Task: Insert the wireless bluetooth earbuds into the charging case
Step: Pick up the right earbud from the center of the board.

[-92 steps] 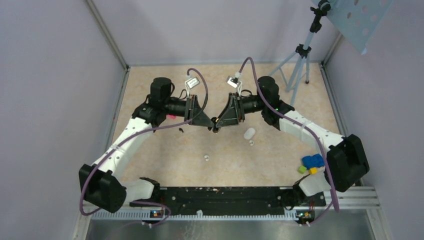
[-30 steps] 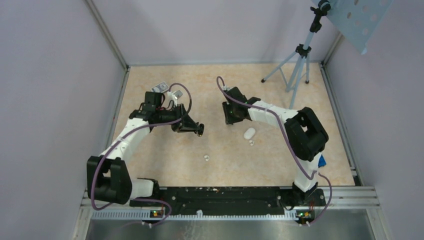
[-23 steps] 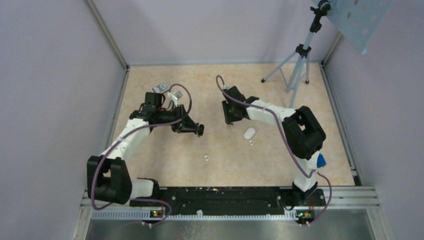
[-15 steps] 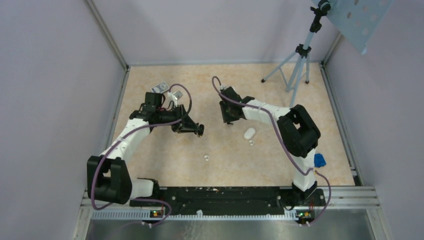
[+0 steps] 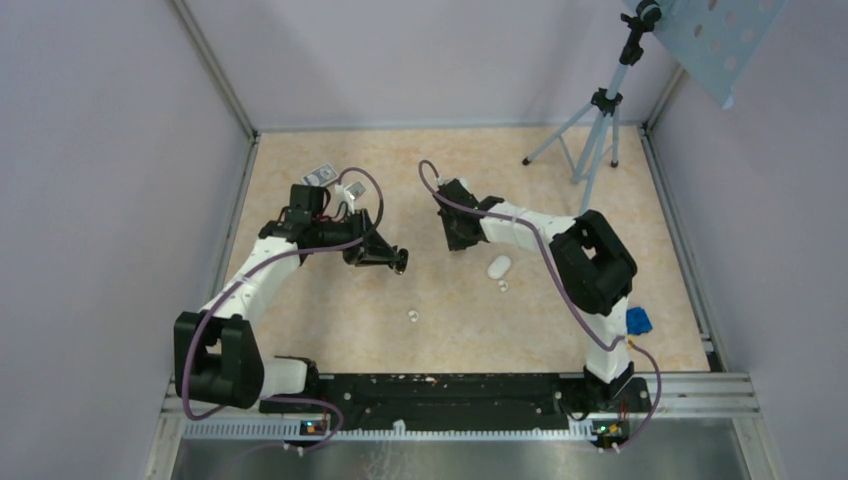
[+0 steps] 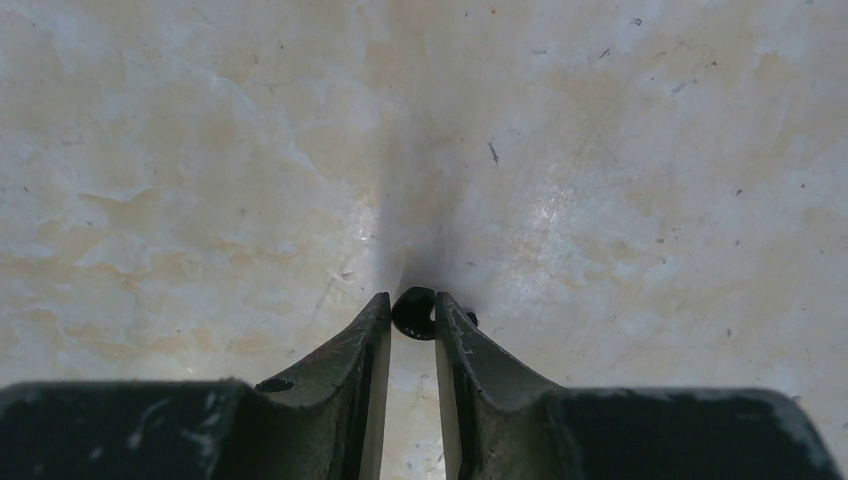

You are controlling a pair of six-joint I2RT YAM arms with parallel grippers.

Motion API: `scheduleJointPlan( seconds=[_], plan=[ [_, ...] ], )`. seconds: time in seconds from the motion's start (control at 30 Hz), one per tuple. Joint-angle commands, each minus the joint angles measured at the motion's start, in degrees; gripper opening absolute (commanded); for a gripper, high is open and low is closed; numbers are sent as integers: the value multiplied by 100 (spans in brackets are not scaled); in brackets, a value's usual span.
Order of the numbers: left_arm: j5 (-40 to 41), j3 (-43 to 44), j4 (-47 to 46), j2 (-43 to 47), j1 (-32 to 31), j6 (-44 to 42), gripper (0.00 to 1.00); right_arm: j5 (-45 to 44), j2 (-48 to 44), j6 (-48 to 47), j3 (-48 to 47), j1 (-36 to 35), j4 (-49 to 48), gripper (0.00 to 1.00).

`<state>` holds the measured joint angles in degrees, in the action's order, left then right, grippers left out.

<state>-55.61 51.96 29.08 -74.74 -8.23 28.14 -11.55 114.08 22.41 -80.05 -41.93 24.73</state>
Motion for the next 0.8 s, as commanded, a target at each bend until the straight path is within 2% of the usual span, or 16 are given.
scheduleJointPlan(
  seconds=[0.0, 0.17, 0.77],
  plan=[
    [-112, -11, -148, 148, 41, -89, 0, -277, 86, -142, -260, -140, 35, 23],
    [-108, -24, -148, 160, 41, -98, 0, -537, 173, -196, -341, -251, 184, 23],
    [-138, 16, -149, 132, 42, -98, 0, -495, 254, -249, -334, -280, 168, 25]
  ],
)
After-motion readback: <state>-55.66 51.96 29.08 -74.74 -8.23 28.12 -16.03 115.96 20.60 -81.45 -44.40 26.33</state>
